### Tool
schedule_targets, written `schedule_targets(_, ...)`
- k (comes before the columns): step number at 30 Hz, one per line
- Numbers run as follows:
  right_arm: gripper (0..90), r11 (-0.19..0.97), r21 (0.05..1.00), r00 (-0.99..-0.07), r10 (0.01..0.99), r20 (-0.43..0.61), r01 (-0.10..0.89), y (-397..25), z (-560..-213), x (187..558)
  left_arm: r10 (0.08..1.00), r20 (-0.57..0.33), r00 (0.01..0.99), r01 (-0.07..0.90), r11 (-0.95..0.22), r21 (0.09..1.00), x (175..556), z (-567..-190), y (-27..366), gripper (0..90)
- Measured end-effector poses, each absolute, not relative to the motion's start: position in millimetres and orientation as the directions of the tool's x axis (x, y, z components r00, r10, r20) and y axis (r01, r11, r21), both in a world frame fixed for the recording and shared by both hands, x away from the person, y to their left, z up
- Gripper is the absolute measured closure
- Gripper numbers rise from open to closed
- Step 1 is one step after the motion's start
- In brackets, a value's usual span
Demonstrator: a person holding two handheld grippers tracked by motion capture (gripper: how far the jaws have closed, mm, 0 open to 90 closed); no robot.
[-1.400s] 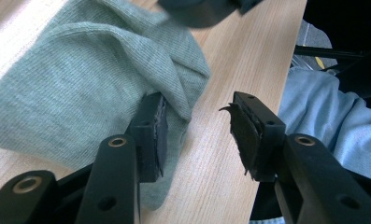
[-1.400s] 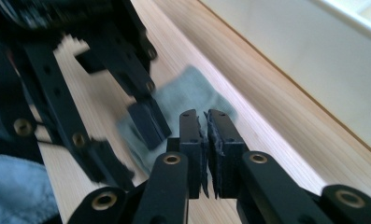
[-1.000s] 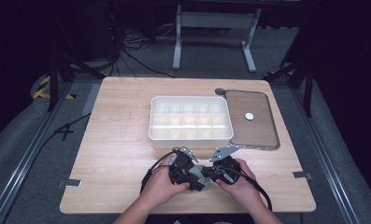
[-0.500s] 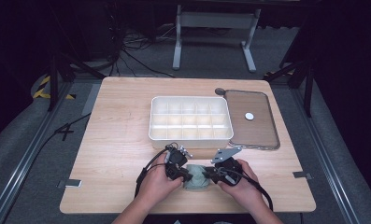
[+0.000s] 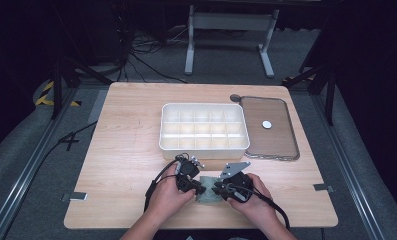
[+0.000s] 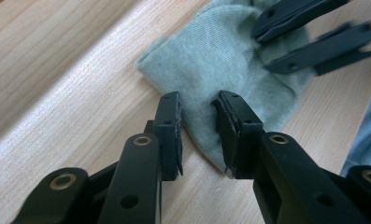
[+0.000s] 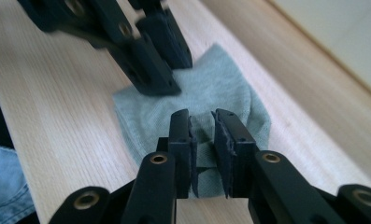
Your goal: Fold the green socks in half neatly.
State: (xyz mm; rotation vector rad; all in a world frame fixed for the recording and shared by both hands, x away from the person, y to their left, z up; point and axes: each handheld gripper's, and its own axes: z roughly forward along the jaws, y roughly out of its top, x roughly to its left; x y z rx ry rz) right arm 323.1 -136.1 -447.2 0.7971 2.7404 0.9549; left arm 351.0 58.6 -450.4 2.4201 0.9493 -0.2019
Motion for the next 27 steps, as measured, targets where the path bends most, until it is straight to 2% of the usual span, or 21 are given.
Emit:
schedule_targets(3, 77.6, 0.659, 0.602, -0.849, 0.525, 0.060, 0.451, -138.9, -450.3, 325.1, 0.559, -0.325, 0.763, 0.644, -0.610, 0.462, 352.7, -445.8, 64.3, 61.9)
schedule_targets(8, 77.5, 0.670, 0.598, -0.854, 0.518, 0.048, 0.440, -140.1, -451.0, 326.5, 0.570, -0.288, 0.769, 0.625, -0.578, 0.524, 352.3, -440.1, 78.5, 61.3)
schedule_targets(11, 77.5, 0.670, 0.600, -0.858, 0.511, 0.054, 0.437, -140.6, -451.5, 327.5, 0.556, -0.215, 0.803, 0.574, -0.624, 0.530, 351.3, -443.8, 85.0, 61.0)
schedule_targets(16, 77.7, 0.668, 0.597, -0.854, 0.518, 0.056, 0.444, -148.0, -450.8, 331.4, 0.485, -0.171, 0.857, 0.493, -0.680, 0.543, 352.6, -449.1, 88.9, 67.3)
schedule_targets(23, 79.6, 0.655, 0.608, -0.856, 0.510, 0.083, 0.449, -155.8, -452.0, 335.0, 0.435, -0.165, 0.885, 0.452, -0.721, 0.525, 352.2, -458.9, 84.3, 73.1)
schedule_targets(27, 82.1, 0.652, 0.611, -0.859, 0.504, 0.091, 0.448, -157.1, -452.7, 335.7, 0.439, -0.172, 0.882, 0.460, -0.723, 0.516, 351.8, -459.1, 81.0, 84.0)
